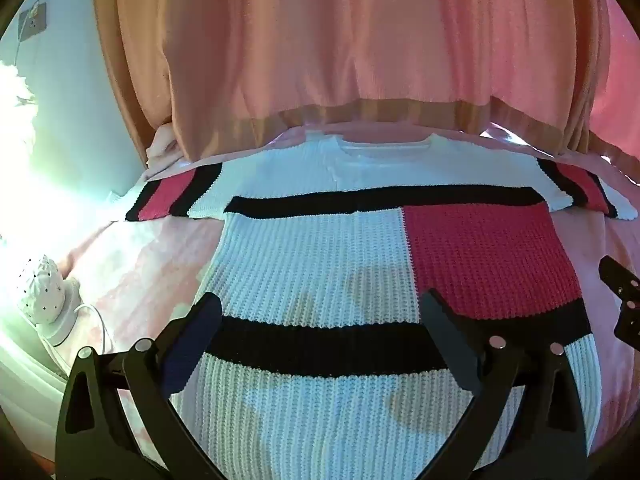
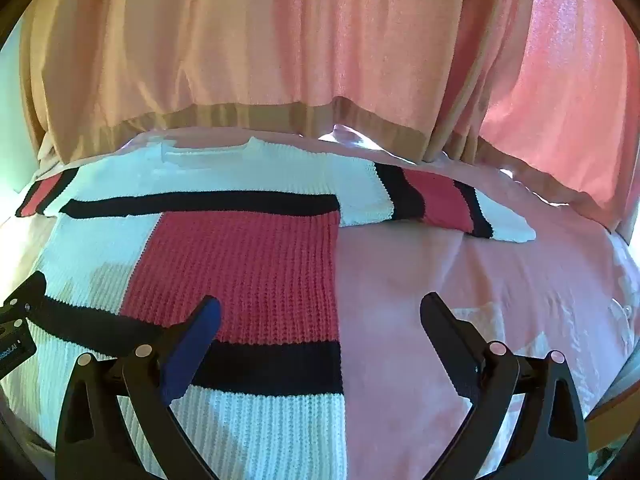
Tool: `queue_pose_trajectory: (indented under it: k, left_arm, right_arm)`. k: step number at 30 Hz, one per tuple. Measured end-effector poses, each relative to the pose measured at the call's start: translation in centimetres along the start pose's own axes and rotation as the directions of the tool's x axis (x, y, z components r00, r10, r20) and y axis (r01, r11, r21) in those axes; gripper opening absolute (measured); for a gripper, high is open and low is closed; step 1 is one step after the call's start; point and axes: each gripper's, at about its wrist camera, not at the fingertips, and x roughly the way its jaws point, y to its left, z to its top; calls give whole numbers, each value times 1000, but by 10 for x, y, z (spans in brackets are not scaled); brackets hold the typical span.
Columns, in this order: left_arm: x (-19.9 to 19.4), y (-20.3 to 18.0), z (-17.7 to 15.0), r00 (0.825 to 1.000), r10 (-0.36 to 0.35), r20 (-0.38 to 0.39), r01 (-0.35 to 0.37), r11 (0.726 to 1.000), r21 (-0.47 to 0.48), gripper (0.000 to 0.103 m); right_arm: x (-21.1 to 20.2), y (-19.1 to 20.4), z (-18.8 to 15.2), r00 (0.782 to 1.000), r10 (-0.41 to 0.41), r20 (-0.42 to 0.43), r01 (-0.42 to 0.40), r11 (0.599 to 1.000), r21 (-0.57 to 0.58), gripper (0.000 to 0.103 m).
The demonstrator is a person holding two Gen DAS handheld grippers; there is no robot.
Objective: Fold small clothes
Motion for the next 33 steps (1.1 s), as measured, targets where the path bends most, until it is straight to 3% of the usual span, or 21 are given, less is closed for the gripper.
queue_pose_trajectory:
  k: [21,33]
  left_arm:
    - [1,0,0,1000,-8,-12,8,1000,1,97]
    - [-4,2,-4,999,35,-12,-34,999,13,97]
  right_arm:
    - [1,-1,-9,1000,-6,8,6,1000,-4,98]
    - [-15,-17,-12,1000,-23,-1,23,998,51,98]
